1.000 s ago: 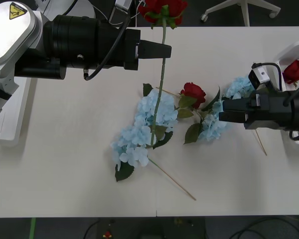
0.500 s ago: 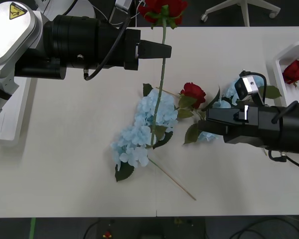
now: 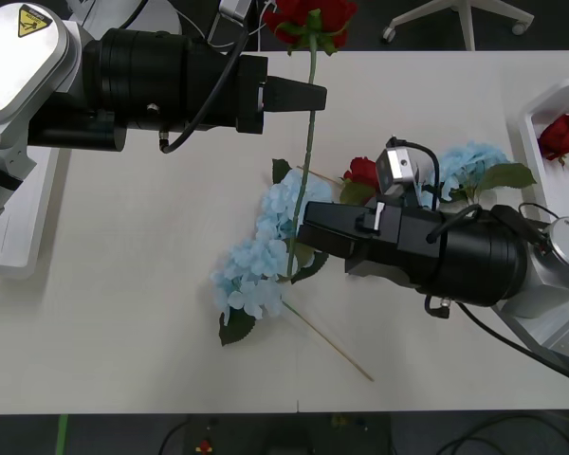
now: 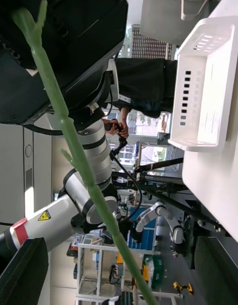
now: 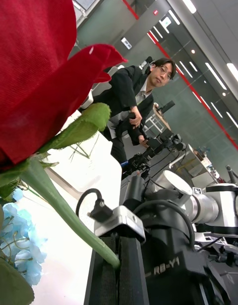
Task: Put the red flowers into the right box and the blue flowers into the left box
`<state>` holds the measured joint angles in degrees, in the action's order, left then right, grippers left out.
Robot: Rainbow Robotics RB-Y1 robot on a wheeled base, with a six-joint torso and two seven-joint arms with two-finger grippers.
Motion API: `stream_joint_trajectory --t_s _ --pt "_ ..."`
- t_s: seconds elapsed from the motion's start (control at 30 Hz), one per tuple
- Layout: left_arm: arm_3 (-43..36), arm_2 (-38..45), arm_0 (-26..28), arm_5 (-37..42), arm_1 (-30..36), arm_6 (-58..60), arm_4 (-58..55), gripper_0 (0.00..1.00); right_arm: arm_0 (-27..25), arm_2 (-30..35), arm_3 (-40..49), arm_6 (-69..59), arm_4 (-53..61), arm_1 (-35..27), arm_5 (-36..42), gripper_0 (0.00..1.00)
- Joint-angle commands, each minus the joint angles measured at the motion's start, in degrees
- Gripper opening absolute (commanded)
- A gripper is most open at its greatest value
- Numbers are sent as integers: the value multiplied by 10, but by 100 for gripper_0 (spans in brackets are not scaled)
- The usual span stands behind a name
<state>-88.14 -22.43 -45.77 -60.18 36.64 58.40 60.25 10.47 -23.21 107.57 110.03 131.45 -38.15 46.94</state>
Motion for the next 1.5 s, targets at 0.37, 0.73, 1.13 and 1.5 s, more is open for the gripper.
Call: stream_joint_trajectory --t_s 0.37,0.73,1.13,1.5 --pt "-19 13 2 6 -8 22 -8 0 44 -27 21 12 -26 48 -49 66" --pt "-19 13 2 6 -8 22 -8 0 45 -27 21 -2 -26 48 -46 0" --pt "-19 13 2 6 -8 22 -8 77 47 -26 21 -6 -25 45 -47 0" --pt "-19 13 2 6 -8 22 -8 100 50 -26 21 -9 -26 38 -52 0"
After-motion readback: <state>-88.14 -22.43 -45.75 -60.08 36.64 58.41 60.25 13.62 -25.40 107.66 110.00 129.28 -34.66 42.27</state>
